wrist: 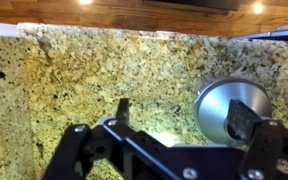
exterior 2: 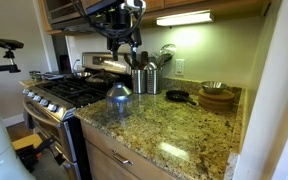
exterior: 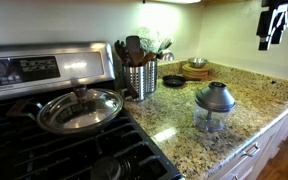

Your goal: Remove the grey lid from the food processor then remove the blades and place them on the countertop

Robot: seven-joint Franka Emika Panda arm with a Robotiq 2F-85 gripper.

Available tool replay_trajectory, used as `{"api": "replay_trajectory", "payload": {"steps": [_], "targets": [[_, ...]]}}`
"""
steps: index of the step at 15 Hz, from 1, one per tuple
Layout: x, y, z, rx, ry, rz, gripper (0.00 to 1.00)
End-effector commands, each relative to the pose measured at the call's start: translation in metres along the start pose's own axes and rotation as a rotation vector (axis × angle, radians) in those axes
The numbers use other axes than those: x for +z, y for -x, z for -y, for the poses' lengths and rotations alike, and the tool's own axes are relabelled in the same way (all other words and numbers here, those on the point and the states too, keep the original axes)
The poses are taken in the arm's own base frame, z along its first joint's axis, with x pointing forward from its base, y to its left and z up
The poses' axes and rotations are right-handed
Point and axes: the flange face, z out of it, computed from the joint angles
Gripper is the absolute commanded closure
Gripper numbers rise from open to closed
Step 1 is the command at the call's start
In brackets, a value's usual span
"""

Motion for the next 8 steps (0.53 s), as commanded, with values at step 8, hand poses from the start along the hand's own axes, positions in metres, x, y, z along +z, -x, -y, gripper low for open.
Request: {"api": "replay_trajectory", "payload": {"steps": [8], "targets": [[0.008,-0.029,0.050,-0.025,-0.059,-0.119,0.00]]}}
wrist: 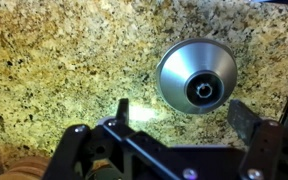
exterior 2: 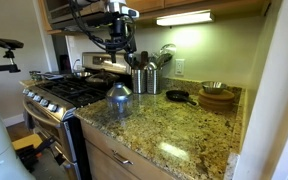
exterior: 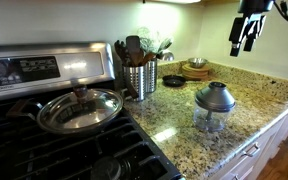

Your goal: Remove the grey lid from the food processor then remove the blades and place them on the countertop

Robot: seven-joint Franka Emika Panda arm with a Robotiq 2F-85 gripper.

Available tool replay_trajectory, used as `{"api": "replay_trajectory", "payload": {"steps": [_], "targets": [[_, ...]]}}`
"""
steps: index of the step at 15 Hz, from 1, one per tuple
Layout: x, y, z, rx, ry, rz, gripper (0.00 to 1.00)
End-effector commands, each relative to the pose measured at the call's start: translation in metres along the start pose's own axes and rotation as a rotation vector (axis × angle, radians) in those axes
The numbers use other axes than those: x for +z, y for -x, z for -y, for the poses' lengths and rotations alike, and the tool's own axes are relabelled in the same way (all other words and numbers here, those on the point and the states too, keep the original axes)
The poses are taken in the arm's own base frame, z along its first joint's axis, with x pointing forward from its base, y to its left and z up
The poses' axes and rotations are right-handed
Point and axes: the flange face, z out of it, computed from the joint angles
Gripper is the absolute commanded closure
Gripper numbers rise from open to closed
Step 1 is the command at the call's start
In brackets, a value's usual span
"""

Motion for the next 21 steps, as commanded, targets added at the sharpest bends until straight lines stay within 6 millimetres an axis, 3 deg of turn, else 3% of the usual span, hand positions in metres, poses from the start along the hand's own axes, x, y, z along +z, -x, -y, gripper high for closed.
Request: {"api": "replay_trajectory", "payload": {"steps": [1,9,21], "targets": [[0.000,0.000,0.000,0.000,0.000,0.001,0.00],[0.015,-0.014,0.019,0.029,-0.012,-0.070,0.00],[0.080,-0.026,0.053,0.019,-0.079,0.053,0.00]]}}
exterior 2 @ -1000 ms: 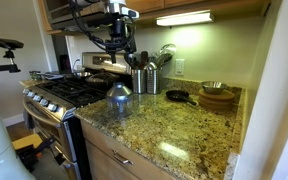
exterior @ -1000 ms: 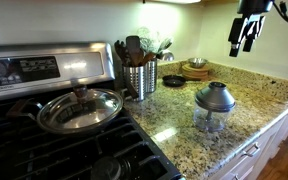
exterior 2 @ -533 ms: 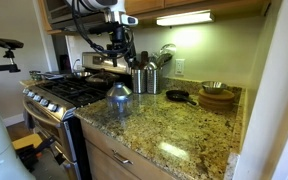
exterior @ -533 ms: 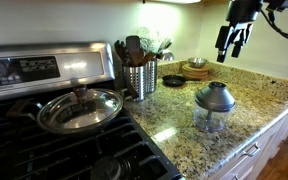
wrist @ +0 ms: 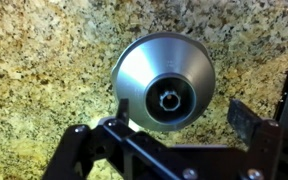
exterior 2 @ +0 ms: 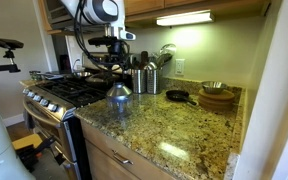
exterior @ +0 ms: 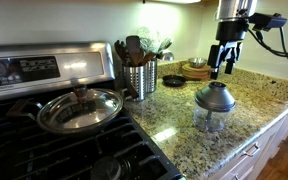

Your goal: Remove the grey lid from the food processor then remove the blades and place them on the countertop

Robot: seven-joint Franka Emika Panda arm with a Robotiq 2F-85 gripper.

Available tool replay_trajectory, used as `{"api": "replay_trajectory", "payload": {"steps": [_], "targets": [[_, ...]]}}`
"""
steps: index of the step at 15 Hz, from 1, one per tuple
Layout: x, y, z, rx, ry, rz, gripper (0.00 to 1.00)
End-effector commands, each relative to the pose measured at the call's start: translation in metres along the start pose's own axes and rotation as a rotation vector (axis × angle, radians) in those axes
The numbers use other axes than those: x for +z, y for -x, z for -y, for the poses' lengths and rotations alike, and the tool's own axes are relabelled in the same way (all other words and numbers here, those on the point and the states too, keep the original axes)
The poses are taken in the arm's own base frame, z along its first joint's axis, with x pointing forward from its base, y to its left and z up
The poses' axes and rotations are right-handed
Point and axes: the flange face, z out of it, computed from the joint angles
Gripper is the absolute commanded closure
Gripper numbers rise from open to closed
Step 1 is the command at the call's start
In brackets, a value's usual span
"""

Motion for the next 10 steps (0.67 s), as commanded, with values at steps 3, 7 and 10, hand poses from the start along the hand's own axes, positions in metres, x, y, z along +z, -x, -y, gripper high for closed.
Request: {"api": "replay_trajectory", "payload": {"steps": [3,7,10], "targets": [[0.020,-0.001,0.003,0.019,-0.012,0.009,0.00],[0.031,-0.006,0.002,0.022,-0.011,0.010,0.00],[0.038,-0.007,0.002,0.023,-0.011,0.015,0.00]]}}
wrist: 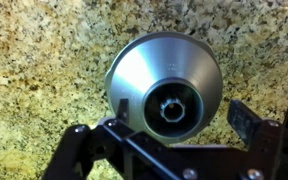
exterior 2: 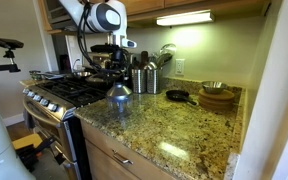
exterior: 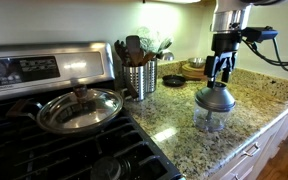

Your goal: Remove the grey lid from the food processor then remove the blades and place them on the countertop

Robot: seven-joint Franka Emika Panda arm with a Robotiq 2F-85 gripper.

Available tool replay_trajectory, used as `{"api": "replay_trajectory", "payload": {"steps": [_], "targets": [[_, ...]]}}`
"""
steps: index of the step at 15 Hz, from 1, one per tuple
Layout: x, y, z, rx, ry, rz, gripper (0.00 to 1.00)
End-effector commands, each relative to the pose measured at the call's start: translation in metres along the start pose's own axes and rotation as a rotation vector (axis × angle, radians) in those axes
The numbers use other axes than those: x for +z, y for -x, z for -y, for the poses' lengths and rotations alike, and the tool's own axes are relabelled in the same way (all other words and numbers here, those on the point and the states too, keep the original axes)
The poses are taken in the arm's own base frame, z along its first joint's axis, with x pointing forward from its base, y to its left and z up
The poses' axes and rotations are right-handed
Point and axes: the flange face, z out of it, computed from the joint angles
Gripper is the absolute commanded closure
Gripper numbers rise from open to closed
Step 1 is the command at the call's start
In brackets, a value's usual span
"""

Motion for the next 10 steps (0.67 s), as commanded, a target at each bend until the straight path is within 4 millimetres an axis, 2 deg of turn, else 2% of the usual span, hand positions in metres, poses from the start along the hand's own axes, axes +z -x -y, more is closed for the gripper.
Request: {"api": "replay_trajectory", "payload": {"steps": [1,4,6,7,10], "targets": [[0.0086,0.0009,-0.0007,0.028,-0.005,-0.009,0.00],[0.0100,0.0018,-0.0025,0.035,-0.002,-0.005,0.00],[0.0106,0.0017,-0.0040,0.039,-0.004,-0.006,0.12],[0.0110,0.0014,-0.0047,0.041,-0.004,-0.006,0.27],[0.0122,0.0010,-0.0061,0.044,-0.005,-0.005,0.44]]}}
